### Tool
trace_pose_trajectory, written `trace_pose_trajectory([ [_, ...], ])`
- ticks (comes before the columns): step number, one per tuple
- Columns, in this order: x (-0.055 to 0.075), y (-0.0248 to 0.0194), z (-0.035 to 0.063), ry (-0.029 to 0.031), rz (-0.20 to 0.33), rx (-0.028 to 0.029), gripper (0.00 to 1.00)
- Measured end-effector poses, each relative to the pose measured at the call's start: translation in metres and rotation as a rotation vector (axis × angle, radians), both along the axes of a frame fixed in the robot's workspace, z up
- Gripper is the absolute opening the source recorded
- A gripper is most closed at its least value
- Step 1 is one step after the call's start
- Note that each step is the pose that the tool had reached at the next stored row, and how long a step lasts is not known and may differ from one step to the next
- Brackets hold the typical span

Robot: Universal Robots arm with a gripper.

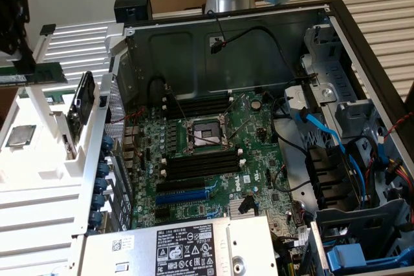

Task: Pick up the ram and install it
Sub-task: 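Pick up the ram and move it above insertion slot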

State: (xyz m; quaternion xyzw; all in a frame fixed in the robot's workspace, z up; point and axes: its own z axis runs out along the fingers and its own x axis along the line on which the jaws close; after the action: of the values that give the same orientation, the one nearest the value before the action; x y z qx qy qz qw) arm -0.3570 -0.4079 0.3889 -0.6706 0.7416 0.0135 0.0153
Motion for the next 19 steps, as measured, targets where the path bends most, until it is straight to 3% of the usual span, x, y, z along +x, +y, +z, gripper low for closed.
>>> trace_pose_trajectory([
  [1, 0.011, -0.0025, 0.005, 0.0, 0.0, 0.0003, 0.12],
  [6, 0.038, -0.0065, 0.0138, 0.0001, 0.0, 0.0004, 0.12],
  [19, 0.096, -0.0049, 0.0146, -0.0007, 0.0, -0.0006, 0.12],
])
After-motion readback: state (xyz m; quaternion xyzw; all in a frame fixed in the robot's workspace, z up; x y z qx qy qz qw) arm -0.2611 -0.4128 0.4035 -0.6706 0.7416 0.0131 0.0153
